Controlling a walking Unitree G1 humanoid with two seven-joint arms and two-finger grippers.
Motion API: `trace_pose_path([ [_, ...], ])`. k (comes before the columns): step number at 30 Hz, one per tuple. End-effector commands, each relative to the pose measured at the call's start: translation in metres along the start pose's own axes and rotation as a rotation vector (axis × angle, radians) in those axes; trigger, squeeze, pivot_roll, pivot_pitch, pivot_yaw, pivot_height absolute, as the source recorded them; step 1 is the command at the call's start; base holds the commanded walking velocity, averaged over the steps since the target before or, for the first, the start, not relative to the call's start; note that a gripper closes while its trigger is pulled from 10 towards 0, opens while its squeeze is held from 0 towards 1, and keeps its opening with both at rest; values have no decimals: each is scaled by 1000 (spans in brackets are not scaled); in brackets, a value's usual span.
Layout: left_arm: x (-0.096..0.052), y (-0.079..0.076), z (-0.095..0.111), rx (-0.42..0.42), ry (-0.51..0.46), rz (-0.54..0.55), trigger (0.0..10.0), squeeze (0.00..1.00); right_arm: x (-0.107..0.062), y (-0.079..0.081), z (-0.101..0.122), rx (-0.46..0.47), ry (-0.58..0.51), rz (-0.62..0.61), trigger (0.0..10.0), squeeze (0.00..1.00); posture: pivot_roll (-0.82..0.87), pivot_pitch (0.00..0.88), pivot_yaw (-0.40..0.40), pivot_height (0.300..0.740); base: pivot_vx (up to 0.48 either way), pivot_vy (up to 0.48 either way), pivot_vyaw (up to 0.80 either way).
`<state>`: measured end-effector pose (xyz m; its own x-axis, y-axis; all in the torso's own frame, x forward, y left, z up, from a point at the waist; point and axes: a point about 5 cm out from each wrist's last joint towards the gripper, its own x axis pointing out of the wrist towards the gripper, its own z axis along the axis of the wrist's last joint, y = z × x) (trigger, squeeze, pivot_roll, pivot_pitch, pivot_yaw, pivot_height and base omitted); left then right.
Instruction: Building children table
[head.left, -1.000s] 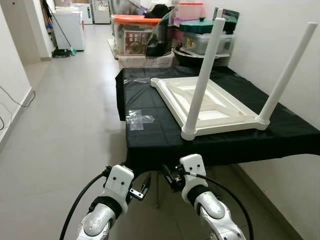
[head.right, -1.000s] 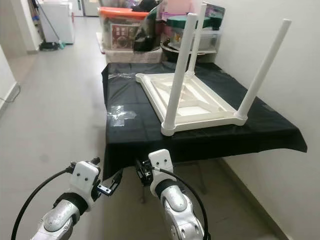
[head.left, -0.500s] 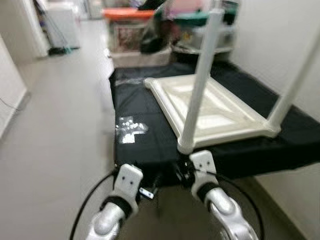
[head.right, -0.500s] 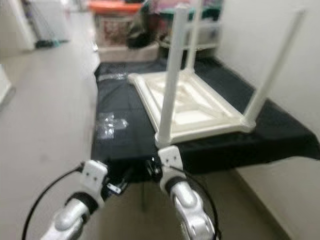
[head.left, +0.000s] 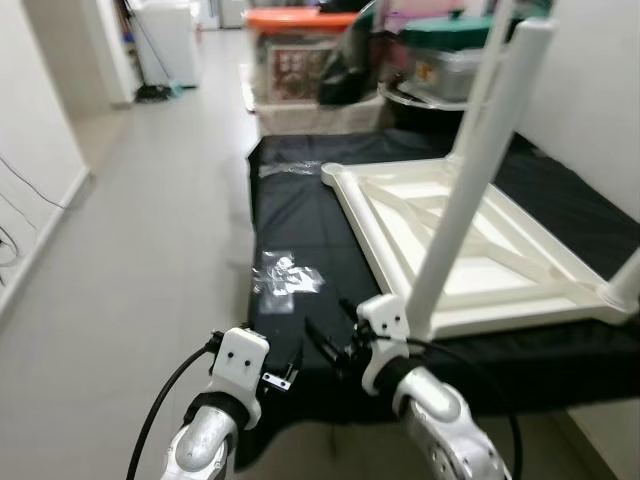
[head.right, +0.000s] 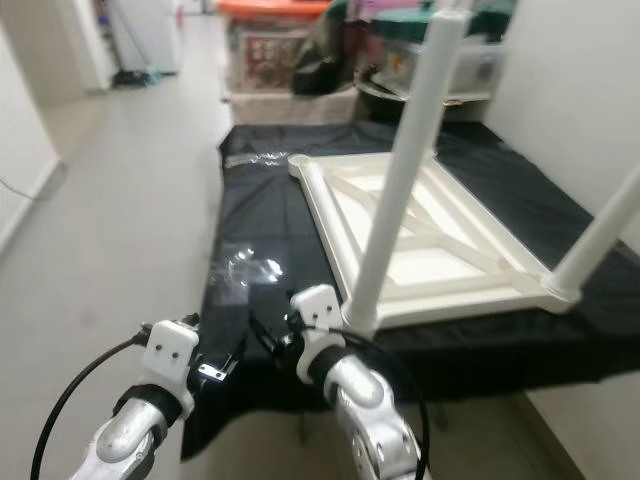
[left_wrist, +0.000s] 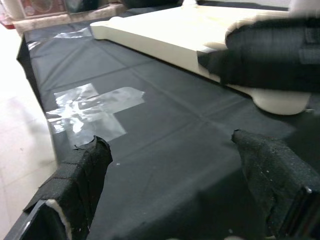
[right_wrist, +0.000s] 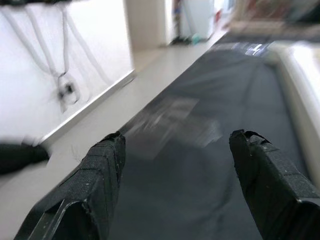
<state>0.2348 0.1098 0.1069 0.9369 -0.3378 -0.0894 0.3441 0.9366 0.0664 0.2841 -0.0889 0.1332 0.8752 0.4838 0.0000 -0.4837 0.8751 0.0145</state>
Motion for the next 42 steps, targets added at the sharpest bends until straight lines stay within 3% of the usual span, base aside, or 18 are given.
trace_pose_path([
  [1,-1,-1,-2,-7,11,-5,10000,0,13,-19,7,-5,-19,-169,10000,0,73,19,-62,740,0,0,0],
  [3,-1,-1,-2,-7,11,-5,10000,0,13,-19,7,-5,-19,-169,10000,0,73,19,-62,740,0,0,0],
  [5,-1,-2,-2,-7,10,-7,10000,0,25,-30,15,-3,-38,-263,10000,0,78,18,-65,740,0,0,0],
  [12,-2,-3,-2,-8,12,-7,10000,0,41,-50,30,-39,-64,-385,10000,0,86,15,-72,740,0,0,0],
  [17,-3,-4,-2,-10,12,-6,10000,0,40,-61,32,-70,-65,-419,10000,0,85,14,-73,740,0,0,0],
  [18,-3,-4,-3,-12,13,-7,10000,0,34,-72,32,-98,-58,-456,10000,0,82,13,-71,740,0,0,0],
  [19,-3,-4,-3,-12,13,-7,10000,0,34,-72,32,-98,-58,-456,10000,0,82,13,-71,740,0,0,0],
  [20,-4,-4,-3,-16,17,-10,10000,0,15,-107,29,-129,-33,-603,10000,0,79,13,-71,740,0,0,0],
  [21,-4,-4,-3,-16,17,-10,10000,0,15,-107,29,-129,-33,-603,10000,0,79,13,-71,740,0,0,0],
  [22,-4,-4,-3,-17,18,-11,10000,0,6,-122,29,-136,-30,-655,10000,0,74,13,-67,740,0,0,0],
  [24,-4,-4,-3,-17,18,-11,10000,0,6,-122,29,-136,-30,-655,10000,0,74,13,-67,740,0,0,0],
  [27,-4,-5,-4,-21,23,-18,10000,0,-32,-175,36,-178,-33,-809,10000,0,70,12,-64,740,0,0,0],
  [30,-4,-5,-5,-21,23,-19,10000,0,-39,-183,38,-187,-33,-837,10000,0,70,12,-64,740,0,0,0],
  [32,-3,-4,-5,-21,26,-23,10000,0,-65,-213,43,-237,4,-1000,10000,0,64,16,-57,740,0,0,0],
  [37,-3,-4,-5,-19,28,-26,10000,0,-74,-226,47,-218,5,-1075,10000,0,68,22,-56,740,0,0,0],
  [39,-3,-4,-4,-18,28,-27,10000,0,-67,-222,47,-174,-9,-1039,10000,0,69,26,-56,740,0,0,0],
  [41,-4,-5,-2,-5,22,-34,10000,0,-34,-199,46,-104,-40,-831,10000,0,71,42,-59,740,0,0,0],
  [42,-4,-5,-2,-5,22,-34,10000,0,-34,-199,46,-104,-40,-831,10000,0,71,42,-59,740,0,0,0],
])
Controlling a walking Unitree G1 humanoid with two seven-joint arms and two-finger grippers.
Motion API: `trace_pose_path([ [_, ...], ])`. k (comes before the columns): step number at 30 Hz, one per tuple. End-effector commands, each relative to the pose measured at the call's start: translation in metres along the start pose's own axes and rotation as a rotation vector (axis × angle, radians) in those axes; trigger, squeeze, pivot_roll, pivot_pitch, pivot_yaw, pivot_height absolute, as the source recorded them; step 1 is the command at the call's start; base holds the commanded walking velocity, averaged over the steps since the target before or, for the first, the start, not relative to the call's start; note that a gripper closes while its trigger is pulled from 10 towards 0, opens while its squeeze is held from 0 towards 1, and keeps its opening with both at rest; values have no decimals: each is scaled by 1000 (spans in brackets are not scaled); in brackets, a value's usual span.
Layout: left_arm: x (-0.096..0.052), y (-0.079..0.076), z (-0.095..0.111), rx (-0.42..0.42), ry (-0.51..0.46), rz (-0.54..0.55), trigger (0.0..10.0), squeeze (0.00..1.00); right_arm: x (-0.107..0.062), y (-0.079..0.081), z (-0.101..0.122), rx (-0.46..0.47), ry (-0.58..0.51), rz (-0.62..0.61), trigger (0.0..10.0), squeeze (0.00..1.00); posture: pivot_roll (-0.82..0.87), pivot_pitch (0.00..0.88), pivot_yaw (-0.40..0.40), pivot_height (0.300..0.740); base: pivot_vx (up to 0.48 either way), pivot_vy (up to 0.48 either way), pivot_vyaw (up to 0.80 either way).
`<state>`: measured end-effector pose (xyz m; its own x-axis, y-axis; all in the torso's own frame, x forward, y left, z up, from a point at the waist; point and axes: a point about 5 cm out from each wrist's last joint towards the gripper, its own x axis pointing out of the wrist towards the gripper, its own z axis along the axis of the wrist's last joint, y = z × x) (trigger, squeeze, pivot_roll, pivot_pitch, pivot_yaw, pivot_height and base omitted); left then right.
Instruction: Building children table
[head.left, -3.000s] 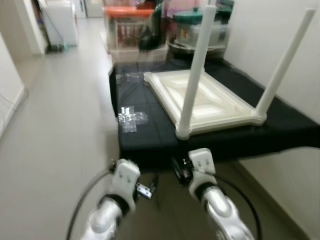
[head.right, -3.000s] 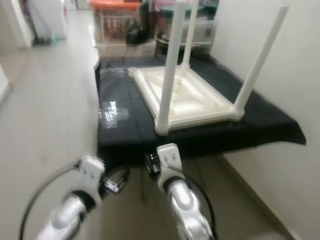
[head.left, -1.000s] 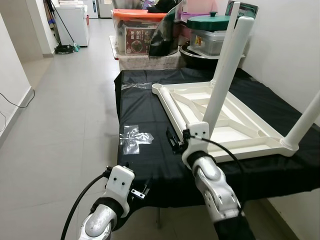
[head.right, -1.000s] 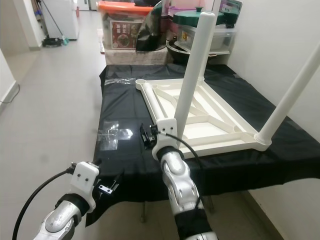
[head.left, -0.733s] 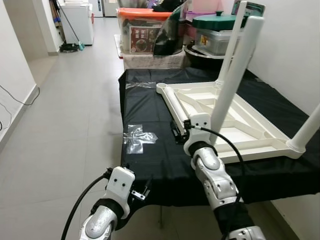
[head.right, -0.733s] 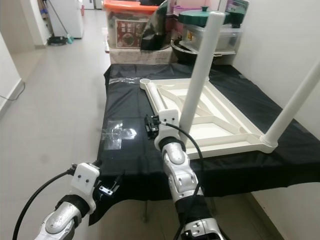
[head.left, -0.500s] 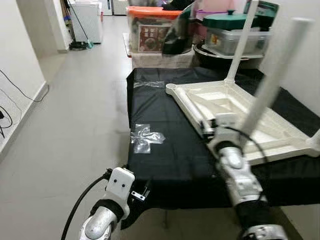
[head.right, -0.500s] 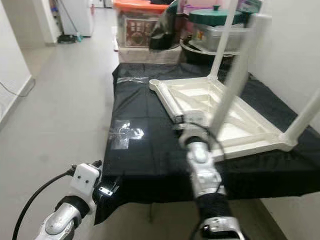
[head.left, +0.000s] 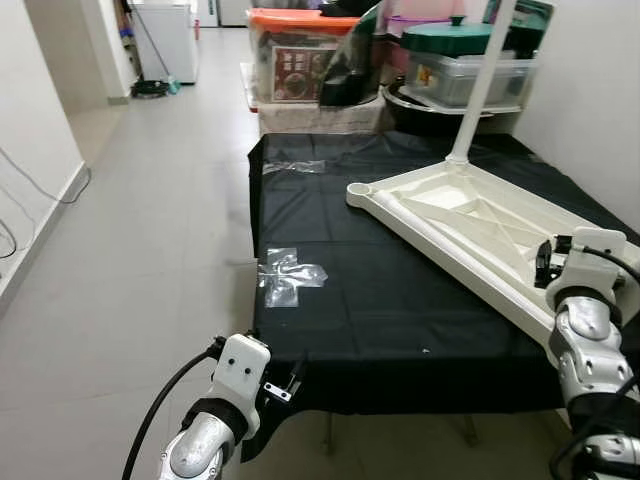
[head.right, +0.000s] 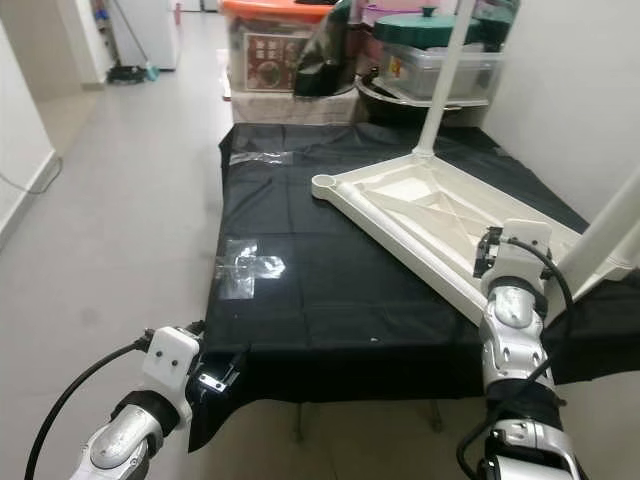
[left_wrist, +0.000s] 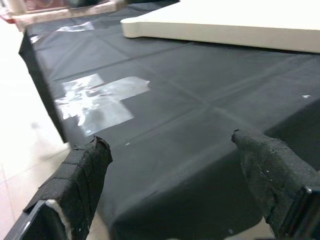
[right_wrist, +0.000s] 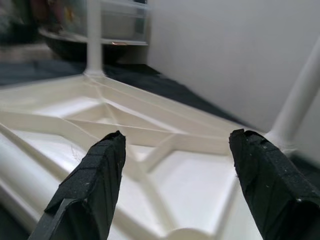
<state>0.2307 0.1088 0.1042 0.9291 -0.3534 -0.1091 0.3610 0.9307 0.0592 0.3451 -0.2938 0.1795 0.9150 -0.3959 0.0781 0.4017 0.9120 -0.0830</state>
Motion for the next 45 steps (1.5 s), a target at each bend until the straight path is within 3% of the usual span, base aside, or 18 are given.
trace_pose_path([
  [1,-1,-3,1,1,3,-15,10000,0,0,15,-2,22,6,84,10000,0,71,42,-59,740,0,0,0],
  [2,-1,-4,4,22,-10,-22,10000,0,0,41,2,30,-3,204,10000,0,77,58,-65,740,0,0,0],
  [4,-3,-6,9,44,-27,-24,10000,0,1,67,7,20,-12,324,10000,0,82,80,-72,740,0,0,0],
  [7,-7,-6,11,46,-25,-9,10000,0,9,77,11,-25,10,361,10000,0,84,98,-77,740,0,0,0],
  [11,-10,-7,11,48,-23,2,10000,0,15,80,13,-62,47,376,10000,0,89,132,-87,740,0,0,0],
  [16,-18,-8,12,27,-14,24,10000,0,21,91,29,-20,34,413,10000,0,97,152,-98,740,51,0,0],
  [28,-15,-7,11,16,-7,21,10000,0,6,122,20,-1,11,522,10000,0,90,134,-89,740,348,-314,0],
  [36,-13,-6,11,-2,-4,34,10000,0,6,124,21,-3,8,543,10000,0,91,131,-92,740,153,-32,0],
  [41,-12,-4,9,-5,13,44,10000,0,8,132,30,-22,34,674,10000,0,91,134,-95,740,0,0,0],
  [45,-13,-5,10,-11,11,43,10000,0,12,130,34,-14,78,705,10000,0,88,140,-95,740,0,0,0],
])
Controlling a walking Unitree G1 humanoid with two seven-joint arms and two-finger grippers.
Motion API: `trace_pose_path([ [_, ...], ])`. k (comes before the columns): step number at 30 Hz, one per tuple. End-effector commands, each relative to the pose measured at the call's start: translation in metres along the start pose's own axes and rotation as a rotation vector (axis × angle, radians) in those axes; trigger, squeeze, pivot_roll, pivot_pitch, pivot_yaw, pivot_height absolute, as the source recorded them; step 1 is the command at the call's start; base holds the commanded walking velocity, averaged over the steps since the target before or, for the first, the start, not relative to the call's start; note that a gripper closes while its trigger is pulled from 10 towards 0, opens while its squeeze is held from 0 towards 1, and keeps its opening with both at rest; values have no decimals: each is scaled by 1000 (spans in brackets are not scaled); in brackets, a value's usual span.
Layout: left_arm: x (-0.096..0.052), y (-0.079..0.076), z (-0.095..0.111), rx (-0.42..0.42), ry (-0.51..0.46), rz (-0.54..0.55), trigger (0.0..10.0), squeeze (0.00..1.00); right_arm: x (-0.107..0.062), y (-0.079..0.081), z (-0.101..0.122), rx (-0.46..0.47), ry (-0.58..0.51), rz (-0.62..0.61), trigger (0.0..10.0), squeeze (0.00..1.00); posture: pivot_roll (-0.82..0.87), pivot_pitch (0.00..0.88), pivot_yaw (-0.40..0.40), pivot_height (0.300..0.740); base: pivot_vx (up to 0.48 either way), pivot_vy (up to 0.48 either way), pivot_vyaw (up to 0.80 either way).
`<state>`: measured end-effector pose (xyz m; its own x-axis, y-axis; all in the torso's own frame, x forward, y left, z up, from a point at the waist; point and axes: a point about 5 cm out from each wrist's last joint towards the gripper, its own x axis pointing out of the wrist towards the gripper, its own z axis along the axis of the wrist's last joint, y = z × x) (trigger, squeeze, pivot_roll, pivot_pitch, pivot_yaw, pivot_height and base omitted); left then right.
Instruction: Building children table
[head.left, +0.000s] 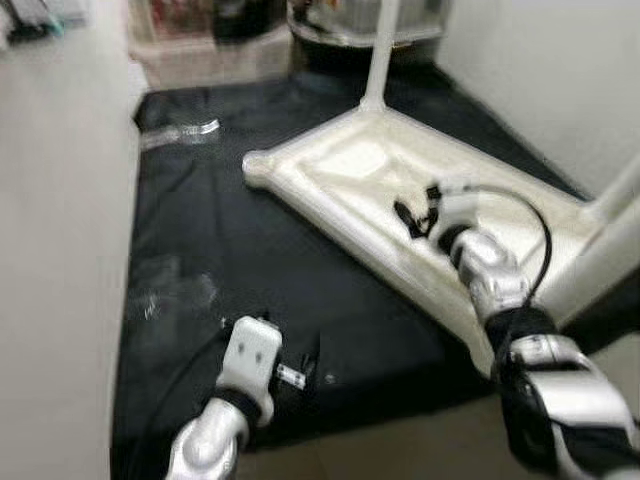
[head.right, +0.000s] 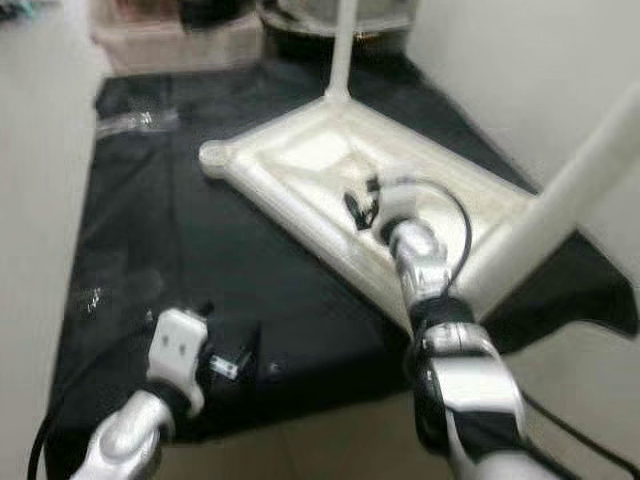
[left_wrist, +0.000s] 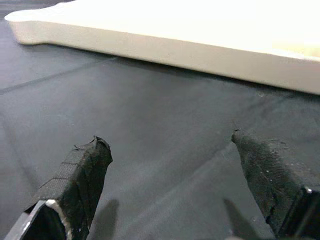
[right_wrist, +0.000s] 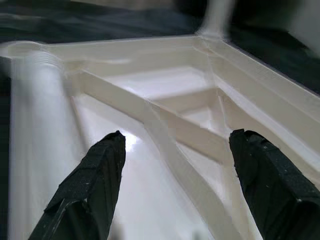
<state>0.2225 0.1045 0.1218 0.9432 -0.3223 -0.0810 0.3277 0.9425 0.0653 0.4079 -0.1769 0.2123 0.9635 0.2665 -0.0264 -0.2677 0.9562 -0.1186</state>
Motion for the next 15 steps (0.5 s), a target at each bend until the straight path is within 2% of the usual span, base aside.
trace_pose_path([
  [1,-6,1,-7,-14,37,8,10000,0,0,0,-7,29,73,52,10000,0,88,141,-97,740,0,0,0],
  [9,-7,0,-6,-21,40,7,10000,0,-1,-11,1,27,135,115,10000,0,85,148,-100,740,0,0,0],
  [11,-8,-2,-6,-27,42,5,10000,0,-5,-15,-6,-29,232,184,10000,0,88,152,-103,740,0,0,0],
  [15,-9,-3,-6,-30,42,2,10000,0,-7,-16,-9,-43,273,204,10000,0,88,155,-106,740,0,0,0],
])
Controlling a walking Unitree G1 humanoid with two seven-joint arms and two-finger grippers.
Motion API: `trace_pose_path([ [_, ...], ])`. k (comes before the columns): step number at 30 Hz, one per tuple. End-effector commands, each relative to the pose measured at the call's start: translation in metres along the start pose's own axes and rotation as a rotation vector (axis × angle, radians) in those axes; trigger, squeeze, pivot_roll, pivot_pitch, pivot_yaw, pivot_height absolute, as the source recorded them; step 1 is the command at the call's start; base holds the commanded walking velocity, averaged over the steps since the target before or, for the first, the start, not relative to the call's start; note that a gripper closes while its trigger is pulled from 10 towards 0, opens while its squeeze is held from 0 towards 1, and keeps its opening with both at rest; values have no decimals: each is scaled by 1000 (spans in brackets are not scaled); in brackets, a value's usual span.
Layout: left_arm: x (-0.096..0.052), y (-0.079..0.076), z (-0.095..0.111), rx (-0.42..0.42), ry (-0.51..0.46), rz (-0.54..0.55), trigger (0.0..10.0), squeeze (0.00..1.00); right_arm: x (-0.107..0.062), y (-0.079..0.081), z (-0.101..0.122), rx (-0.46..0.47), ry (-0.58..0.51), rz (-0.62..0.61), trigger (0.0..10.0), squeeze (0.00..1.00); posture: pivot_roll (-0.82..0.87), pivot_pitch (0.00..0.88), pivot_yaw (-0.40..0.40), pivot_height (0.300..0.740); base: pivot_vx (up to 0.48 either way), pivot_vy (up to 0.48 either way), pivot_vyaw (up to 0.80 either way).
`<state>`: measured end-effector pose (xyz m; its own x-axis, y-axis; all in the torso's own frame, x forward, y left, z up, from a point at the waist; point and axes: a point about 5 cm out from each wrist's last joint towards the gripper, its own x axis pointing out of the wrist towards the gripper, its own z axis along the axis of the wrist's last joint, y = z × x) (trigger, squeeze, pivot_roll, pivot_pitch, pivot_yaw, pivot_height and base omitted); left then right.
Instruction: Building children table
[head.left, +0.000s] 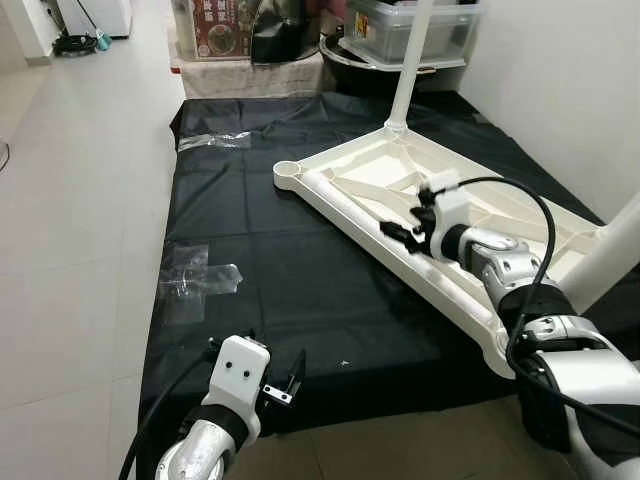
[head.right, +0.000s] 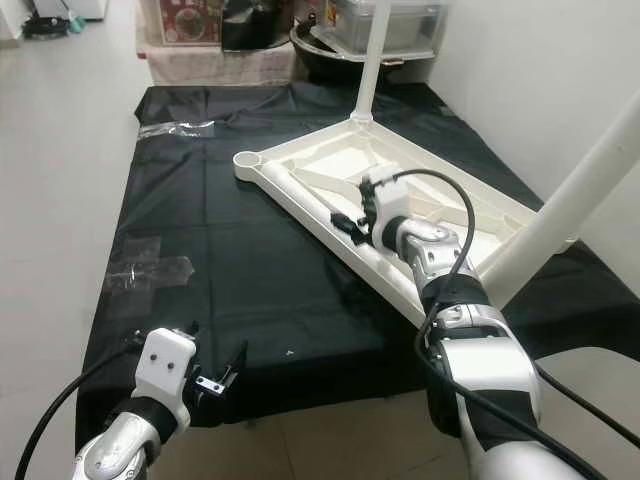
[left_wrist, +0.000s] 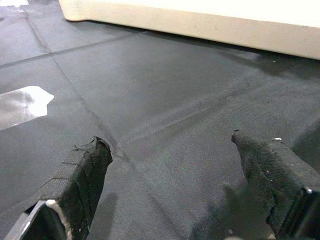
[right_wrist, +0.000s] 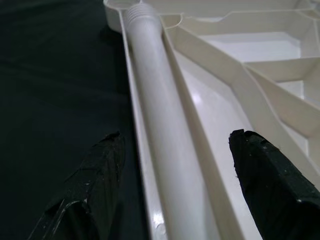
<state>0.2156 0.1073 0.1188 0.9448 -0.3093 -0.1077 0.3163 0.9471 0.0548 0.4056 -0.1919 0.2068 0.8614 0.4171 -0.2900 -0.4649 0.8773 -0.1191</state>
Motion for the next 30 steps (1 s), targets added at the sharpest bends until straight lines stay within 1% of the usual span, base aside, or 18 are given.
trace_pose_path([
  [1,-2,-5,-2,-21,17,-13,10000,0,-2,-1,-8,-12,92,55,10000,0,84,159,-107,740,0,0,0],
  [2,-2,-6,-2,-23,18,-15,10000,0,-3,1,-11,-10,127,95,10000,0,84,159,-108,740,0,0,0],
  [3,-2,-6,-2,-23,18,-15,10000,0,-3,1,-11,-10,127,95,10000,0,84,159,-108,740,0,0,0],
  [5,-3,-7,-2,-25,20,-19,10000,0,-2,8,-17,-17,175,175,10000,0,80,162,-111,740,0,0,0],
  [11,-4,-9,-2,-32,22,-23,10000,0,0,16,-25,-41,226,244,10000,0,82,163,-117,740,0,0,0],
  [15,-4,-9,-2,-33,21,-24,10000,0,1,17,-26,-48,232,253,10000,0,82,163,-117,740,0,0,0],
  [17,-5,-10,-2,-37,24,-25,10000,0,0,18,-31,-75,280,284,10000,0,77,159,-121,740,0,0,0],
  [18,-5,-10,-2,-37,24,-25,10000,0,0,18,-31,-75,280,284,10000,0,77,159,-121,740,0,0,0],
  [19,-5,-10,-2,-38,25,-26,10000,0,-1,19,-33,-81,300,297,6745,0,77,159,-121,740,0,0,0],
  [20,-5,-10,-2,-40,26,-27,10000,0,-2,20,-36,-102,330,332,0,0,75,158,-124,740,0,0,0],
  [21,-5,-10,-2,-40,26,-27,10000,0,-2,20,-36,-102,330,332,0,0,75,158,-124,740,0,0,0],
  [22,-4,-10,-2,-40,26,-28,10000,0,-3,22,-38,-122,353,378,0,0,74,157,-126,740,0,0,0],
  [25,-4,-10,-2,-41,27,-29,10000,0,-4,23,-39,-135,367,408,0,0,74,157,-126,740,0,0,0],
  [27,-3,-10,-2,-41,27,-28,10000,0,-7,26,-36,-202,380,508,0,0,73,160,-129,740,0,0,0],
  [28,-3,-10,-2,-41,27,-28,10000,0,-7,26,-36,-202,380,508,0,0,73,160,-129,740,0,0,0],
  [29,-2,-10,-2,-41,27,-26,10000,0,-8,27,-35,-257,382,554,0,0,74,160,-130,740,0,0,0],
  [30,-2,-10,-2,-41,27,-26,10000,0,-8,27,-35,-257,382,554,0,0,74,160,-130,740,0,0,0],
])
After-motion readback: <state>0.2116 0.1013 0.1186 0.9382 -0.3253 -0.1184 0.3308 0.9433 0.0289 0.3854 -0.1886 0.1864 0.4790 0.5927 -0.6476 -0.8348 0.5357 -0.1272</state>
